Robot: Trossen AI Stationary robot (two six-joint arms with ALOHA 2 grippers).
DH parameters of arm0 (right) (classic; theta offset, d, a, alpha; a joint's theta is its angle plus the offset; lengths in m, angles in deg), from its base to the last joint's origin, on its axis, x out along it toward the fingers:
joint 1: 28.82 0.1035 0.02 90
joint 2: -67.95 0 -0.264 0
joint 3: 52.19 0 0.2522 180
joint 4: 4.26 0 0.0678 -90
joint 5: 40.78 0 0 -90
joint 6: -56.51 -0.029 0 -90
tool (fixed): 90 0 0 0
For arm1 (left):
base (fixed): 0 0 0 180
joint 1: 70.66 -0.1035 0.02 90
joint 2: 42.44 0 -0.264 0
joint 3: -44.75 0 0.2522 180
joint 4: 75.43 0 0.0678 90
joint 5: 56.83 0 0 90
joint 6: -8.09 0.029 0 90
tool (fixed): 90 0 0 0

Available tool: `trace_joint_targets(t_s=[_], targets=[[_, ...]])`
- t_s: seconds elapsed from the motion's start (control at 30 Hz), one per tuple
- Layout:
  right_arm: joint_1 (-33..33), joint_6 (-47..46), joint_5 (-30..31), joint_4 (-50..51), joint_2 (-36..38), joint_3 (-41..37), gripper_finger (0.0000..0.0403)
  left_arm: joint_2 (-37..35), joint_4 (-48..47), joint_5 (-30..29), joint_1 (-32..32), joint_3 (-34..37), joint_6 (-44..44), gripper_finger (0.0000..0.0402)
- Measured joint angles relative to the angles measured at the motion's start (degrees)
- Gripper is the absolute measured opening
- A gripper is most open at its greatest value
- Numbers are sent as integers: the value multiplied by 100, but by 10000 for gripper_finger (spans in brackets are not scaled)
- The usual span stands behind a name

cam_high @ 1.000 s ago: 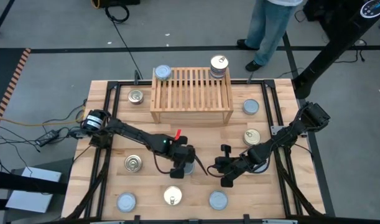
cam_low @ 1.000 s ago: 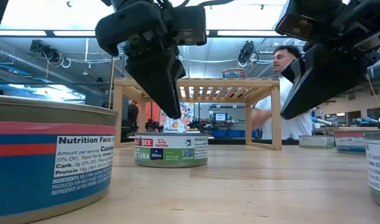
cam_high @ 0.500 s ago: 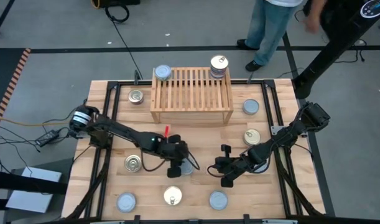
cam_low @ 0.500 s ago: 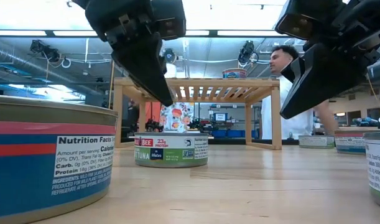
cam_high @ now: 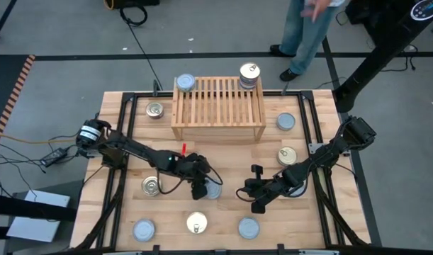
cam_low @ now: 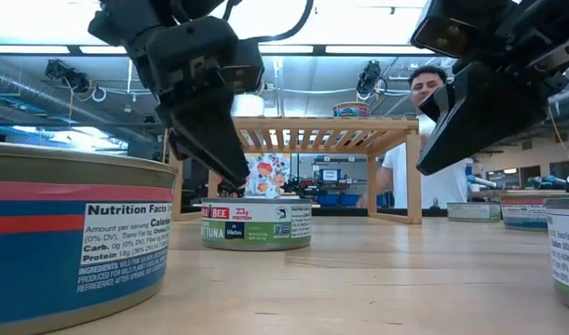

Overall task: Stack canned seafood by type on shelf
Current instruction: Stack the green tuna can on top of the other green tuna can on the shelf

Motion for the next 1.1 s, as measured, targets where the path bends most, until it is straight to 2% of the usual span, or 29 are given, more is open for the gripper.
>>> trace_joint_targets(t_s=[0.23,0.43,0.63,1.1], targets=[[0,9,1,-12,0,0,18,0,42,-71,-15,0,-283,128],[0,9,1,-14,0,0,10,4,-54,-328,-17,0,-283,155],[0,11,1,-18,0,0,16,4,-60,71,-17,0,-419,177],[0,11,1,-47,0,0,16,12,-361,291,-76,0,-586,159]])
